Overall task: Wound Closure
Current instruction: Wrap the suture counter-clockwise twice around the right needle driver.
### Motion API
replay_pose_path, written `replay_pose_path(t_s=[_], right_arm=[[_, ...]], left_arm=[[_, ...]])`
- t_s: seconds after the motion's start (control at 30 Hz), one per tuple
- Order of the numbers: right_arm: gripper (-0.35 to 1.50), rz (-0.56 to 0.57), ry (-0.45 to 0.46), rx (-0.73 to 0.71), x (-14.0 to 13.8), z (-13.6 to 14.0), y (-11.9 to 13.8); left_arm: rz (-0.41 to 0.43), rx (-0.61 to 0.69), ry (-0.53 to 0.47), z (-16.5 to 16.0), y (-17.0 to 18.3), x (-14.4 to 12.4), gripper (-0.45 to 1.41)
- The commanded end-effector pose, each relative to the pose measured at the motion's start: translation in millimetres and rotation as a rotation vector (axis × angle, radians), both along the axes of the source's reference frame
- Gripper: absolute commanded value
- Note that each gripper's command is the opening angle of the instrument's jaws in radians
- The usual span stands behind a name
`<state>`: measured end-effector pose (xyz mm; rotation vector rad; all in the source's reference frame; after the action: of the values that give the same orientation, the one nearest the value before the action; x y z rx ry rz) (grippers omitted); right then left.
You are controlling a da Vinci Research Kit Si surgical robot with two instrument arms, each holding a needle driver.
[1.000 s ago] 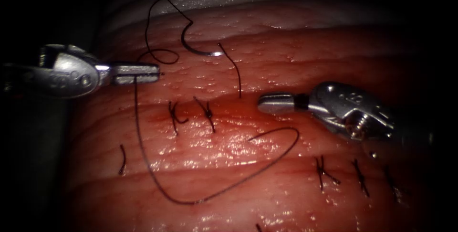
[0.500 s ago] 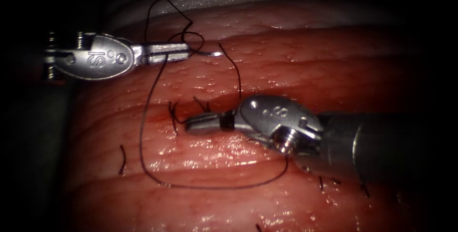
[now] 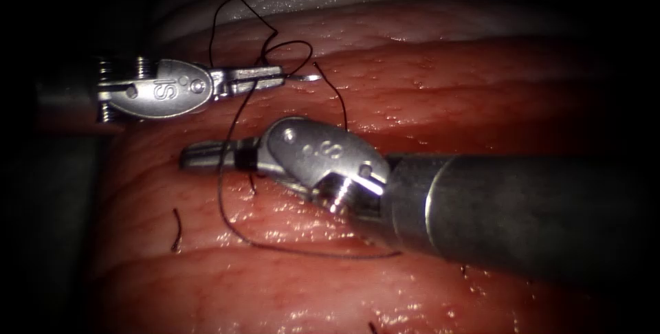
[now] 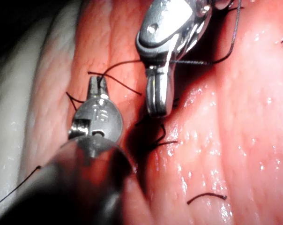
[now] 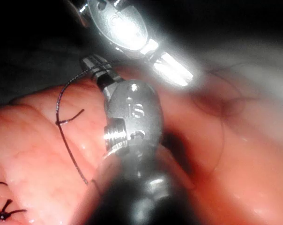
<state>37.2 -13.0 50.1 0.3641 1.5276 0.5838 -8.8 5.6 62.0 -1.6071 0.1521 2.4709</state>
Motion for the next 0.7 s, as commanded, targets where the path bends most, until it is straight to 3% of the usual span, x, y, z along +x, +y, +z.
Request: replay_pose_path(t_s=[0.03,0.2,0.37,0.4,0.47,0.53,0.63,0.7], right_arm=[[-0.35,0.001,0.008,0.0,0.9,0.2,0.0],[-0.35,0.113,0.085,-0.021,0.2,-1.2,1.6],[-0.35,0.248,0.054,-0.058,-1.5,-1.9,3.1],[-0.16,0.295,0.043,-0.053,-2.4,-2.0,3.6],[0.51,0.344,-0.001,-0.106,-3.2,-1.9,4.1],[0.98,0.384,-0.032,-0.144,-3.8,-1.8,4.6],[1.13,0.433,-0.081,-0.17,-4.4,-1.3,5.0],[1.13,0.447,-0.123,-0.187,-4.6,-0.8,5.2]], left_arm=[[0.0,-0.003,-0.001,0.5,0.2,-0.5,-0.45],[-0.006,0.002,-0.005,1.6,-0.8,-0.2,-0.45],[-0.003,-0.005,-0.002,1.8,-2.2,0.5,-0.45],[-0.004,-0.006,0.0,1.7,-3.0,0.9,-0.45],[-0.004,-0.012,0.006,1.4,-3.9,1.1,-0.45],[-0.006,-0.019,0.014,1.1,-4.9,1.1,-0.45],[-0.012,-0.025,0.026,0.4,-6.0,0.9,-0.45],[-0.018,-0.028,0.036,-0.3,-6.8,0.6,-0.45]])
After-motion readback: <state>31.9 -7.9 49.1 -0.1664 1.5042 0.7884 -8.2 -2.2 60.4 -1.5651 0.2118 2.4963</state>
